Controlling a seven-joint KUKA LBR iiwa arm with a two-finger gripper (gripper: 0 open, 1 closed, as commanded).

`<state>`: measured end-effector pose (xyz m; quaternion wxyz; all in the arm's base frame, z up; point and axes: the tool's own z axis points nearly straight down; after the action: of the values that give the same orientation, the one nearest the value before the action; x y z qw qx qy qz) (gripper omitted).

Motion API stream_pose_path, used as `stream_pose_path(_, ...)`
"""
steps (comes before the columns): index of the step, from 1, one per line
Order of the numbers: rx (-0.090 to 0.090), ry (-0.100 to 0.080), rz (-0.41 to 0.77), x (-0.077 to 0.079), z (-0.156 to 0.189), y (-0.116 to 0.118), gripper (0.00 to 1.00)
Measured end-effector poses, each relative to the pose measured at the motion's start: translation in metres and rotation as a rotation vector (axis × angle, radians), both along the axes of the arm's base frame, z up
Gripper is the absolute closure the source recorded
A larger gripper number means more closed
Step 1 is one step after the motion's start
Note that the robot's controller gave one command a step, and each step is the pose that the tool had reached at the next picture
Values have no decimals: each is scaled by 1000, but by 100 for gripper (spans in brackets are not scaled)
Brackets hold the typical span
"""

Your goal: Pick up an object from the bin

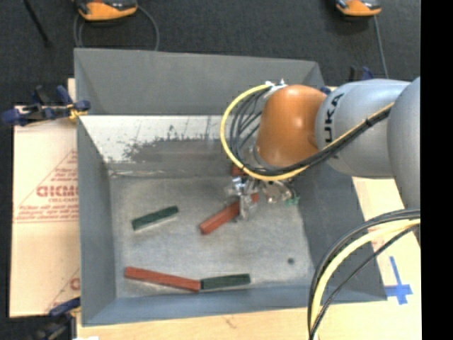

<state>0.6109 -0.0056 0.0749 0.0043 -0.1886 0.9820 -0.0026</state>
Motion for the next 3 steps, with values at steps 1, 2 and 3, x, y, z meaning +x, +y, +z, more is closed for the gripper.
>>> stream_pose_path(1,6,4,0,-2,-1,5,100)
stream_pose_path(2,2,-5,6,6,119,-3,100)
stream_pose_path(3,5,4,5,4,114,-2,0)
